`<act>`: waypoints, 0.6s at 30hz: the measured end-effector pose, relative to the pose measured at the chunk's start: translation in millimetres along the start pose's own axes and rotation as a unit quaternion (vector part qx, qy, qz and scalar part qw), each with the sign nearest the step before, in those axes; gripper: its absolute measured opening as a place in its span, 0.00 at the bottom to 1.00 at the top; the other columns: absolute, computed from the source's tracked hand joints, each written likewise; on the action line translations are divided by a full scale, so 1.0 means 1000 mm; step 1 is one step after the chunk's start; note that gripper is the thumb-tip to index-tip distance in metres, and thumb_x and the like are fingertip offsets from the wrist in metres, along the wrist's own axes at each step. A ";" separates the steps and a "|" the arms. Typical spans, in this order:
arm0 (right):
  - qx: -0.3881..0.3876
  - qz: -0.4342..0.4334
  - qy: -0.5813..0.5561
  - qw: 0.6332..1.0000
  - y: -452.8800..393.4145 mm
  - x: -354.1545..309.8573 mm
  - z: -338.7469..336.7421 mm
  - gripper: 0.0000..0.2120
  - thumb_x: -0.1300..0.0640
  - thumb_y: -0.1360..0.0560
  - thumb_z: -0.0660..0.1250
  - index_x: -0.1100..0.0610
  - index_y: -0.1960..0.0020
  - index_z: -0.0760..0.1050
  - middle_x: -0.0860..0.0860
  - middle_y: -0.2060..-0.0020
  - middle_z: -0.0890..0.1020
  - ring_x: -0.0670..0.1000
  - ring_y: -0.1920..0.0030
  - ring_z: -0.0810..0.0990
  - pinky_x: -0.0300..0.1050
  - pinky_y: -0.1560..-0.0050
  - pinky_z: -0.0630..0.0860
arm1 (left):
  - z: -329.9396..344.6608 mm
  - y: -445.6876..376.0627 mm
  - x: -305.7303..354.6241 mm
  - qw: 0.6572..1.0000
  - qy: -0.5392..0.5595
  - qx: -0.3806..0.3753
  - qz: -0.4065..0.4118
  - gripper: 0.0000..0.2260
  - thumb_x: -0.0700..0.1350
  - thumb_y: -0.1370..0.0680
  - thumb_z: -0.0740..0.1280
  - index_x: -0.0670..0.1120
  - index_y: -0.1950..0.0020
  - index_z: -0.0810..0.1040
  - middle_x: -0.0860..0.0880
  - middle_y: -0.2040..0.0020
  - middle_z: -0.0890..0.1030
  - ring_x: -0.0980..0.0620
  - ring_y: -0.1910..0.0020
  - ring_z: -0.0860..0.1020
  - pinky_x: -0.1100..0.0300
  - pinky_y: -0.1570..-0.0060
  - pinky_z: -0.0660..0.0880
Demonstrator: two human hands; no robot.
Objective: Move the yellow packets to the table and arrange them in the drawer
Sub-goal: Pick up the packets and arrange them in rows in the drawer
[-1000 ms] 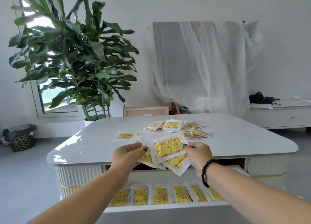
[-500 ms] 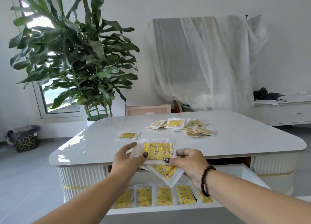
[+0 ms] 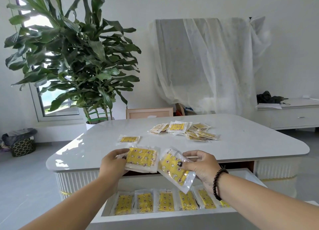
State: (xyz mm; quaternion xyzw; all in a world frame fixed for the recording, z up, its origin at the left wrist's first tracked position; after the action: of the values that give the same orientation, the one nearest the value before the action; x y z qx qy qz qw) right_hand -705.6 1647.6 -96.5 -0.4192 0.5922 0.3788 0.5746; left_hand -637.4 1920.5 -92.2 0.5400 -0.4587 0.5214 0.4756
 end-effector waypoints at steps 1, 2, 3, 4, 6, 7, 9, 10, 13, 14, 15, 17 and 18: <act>0.009 -0.005 0.012 1.000 0.000 -0.001 -0.004 0.14 0.73 0.38 0.76 0.57 0.59 0.81 0.59 0.54 0.84 0.60 0.52 0.83 0.56 0.47 0.79 | -0.003 -0.001 0.000 1.000 -0.002 -0.002 -0.006 0.17 0.28 0.21 0.55 0.44 0.50 0.81 0.41 0.52 0.81 0.39 0.55 0.82 0.49 0.53 0.82; 0.020 -0.010 0.027 0.999 0.001 -0.002 -0.009 0.13 0.74 0.36 0.73 0.57 0.59 0.81 0.57 0.53 0.84 0.59 0.51 0.83 0.54 0.46 0.79 | -0.004 -0.001 -0.001 1.000 -0.001 -0.007 -0.011 0.19 0.28 0.21 0.54 0.43 0.53 0.81 0.40 0.53 0.81 0.39 0.56 0.82 0.51 0.58 0.83; 0.032 -0.015 0.044 0.998 0.002 -0.003 -0.013 0.13 0.75 0.34 0.70 0.57 0.60 0.81 0.54 0.53 0.84 0.58 0.49 0.82 0.53 0.47 0.80 | -0.005 0.000 -0.001 1.000 -0.005 -0.014 -0.014 0.19 0.27 0.21 0.53 0.42 0.54 0.81 0.40 0.54 0.80 0.40 0.57 0.81 0.53 0.64 0.83; 0.047 -0.016 0.060 0.997 0.004 -0.004 -0.016 0.15 0.75 0.31 0.66 0.57 0.61 0.82 0.51 0.54 0.84 0.59 0.50 0.82 0.51 0.49 0.79 | -0.004 0.000 -0.002 1.000 -0.014 -0.024 -0.015 0.20 0.26 0.22 0.53 0.41 0.54 0.82 0.40 0.54 0.80 0.41 0.58 0.81 0.54 0.66 0.82; 0.073 -0.011 0.083 0.994 0.005 -0.002 -0.022 0.18 0.74 0.29 0.59 0.56 0.62 0.82 0.51 0.56 0.83 0.59 0.57 0.80 0.46 0.59 0.77 | 0.001 0.000 -0.005 0.998 -0.030 -0.052 -0.014 0.19 0.26 0.22 0.53 0.40 0.53 0.83 0.38 0.52 0.81 0.41 0.56 0.81 0.51 0.57 0.82; 0.080 -0.007 0.088 0.993 0.004 -0.001 -0.023 0.19 0.73 0.28 0.58 0.57 0.62 0.82 0.52 0.56 0.84 0.56 0.60 0.78 0.43 0.62 0.75 | 0.005 0.001 -0.006 0.997 -0.032 -0.067 -0.015 0.19 0.27 0.21 0.54 0.40 0.53 0.83 0.37 0.51 0.82 0.40 0.53 0.82 0.48 0.51 0.81; 0.071 0.006 0.096 0.993 0.001 0.004 -0.019 0.14 0.70 0.28 0.59 0.61 0.59 0.83 0.55 0.61 0.82 0.53 0.64 0.75 0.40 0.64 0.71 | 0.013 0.004 -0.007 0.995 -0.017 -0.098 -0.021 0.18 0.27 0.21 0.55 0.38 0.51 0.83 0.37 0.49 0.82 0.38 0.49 0.82 0.45 0.47 0.80; 0.059 0.017 0.096 0.993 0.001 0.006 -0.015 0.10 0.68 0.28 0.62 0.66 0.57 0.83 0.57 0.64 0.80 0.54 0.66 0.75 0.40 0.64 0.70 | 0.018 0.007 -0.007 0.993 -0.004 -0.115 -0.026 0.17 0.27 0.21 0.55 0.38 0.50 0.83 0.37 0.49 0.82 0.39 0.48 0.82 0.47 0.48 0.80; 0.017 0.045 0.080 0.996 0.000 0.014 0.003 0.17 0.51 0.34 0.72 0.66 0.66 0.76 0.60 0.68 0.73 0.57 0.66 0.74 0.41 0.62 0.69 | 0.031 0.016 -0.007 0.986 0.016 -0.160 -0.042 0.16 0.28 0.20 0.54 0.36 0.49 0.82 0.38 0.50 0.83 0.40 0.50 0.82 0.53 0.57 0.83; 0.001 0.060 0.071 0.996 0.002 0.016 0.012 0.20 0.43 0.40 0.74 0.59 0.68 0.72 0.51 0.64 0.67 0.54 0.65 0.73 0.43 0.59 0.72 | 0.034 0.018 -0.006 0.984 0.019 -0.168 -0.046 0.16 0.28 0.20 0.54 0.36 0.49 0.82 0.38 0.50 0.83 0.40 0.51 0.83 0.54 0.58 0.83; -0.011 0.070 0.069 0.995 0.003 0.019 0.018 0.24 0.38 0.45 0.74 0.56 0.68 0.69 0.54 0.65 0.69 0.52 0.64 0.71 0.46 0.55 0.75 | 0.036 0.019 -0.006 0.984 0.020 -0.172 -0.049 0.16 0.28 0.20 0.54 0.36 0.49 0.82 0.38 0.50 0.83 0.40 0.51 0.83 0.54 0.59 0.83; -0.032 0.077 0.075 0.994 0.003 0.023 0.027 0.30 0.35 0.53 0.75 0.60 0.68 0.74 0.58 0.64 0.79 0.56 0.62 0.80 0.52 0.46 0.78 | 0.038 0.022 -0.006 0.982 0.037 -0.176 -0.056 0.16 0.28 0.20 0.54 0.35 0.48 0.82 0.37 0.49 0.83 0.39 0.52 0.83 0.53 0.59 0.83; -0.041 0.078 0.077 0.993 0.003 0.025 0.031 0.34 0.37 0.55 0.75 0.65 0.64 0.79 0.61 0.60 0.83 0.58 0.58 0.83 0.54 0.44 0.79 | 0.037 0.022 -0.006 0.982 0.050 -0.174 -0.059 0.16 0.28 0.20 0.53 0.35 0.48 0.81 0.36 0.49 0.83 0.39 0.53 0.83 0.53 0.59 0.83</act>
State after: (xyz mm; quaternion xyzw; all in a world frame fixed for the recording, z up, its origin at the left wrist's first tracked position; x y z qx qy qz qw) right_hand -697.2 1676.1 -123.5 -0.4223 0.6496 0.4131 0.4786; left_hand -655.0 1880.5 -97.4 0.4484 -0.4855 0.4307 0.6146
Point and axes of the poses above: each hand's wrist, its own y-axis away from the middle knuckle, its own z-axis out of the palm, x = y × z, the point moved 9 cm from there along -y, towards the middle knuckle
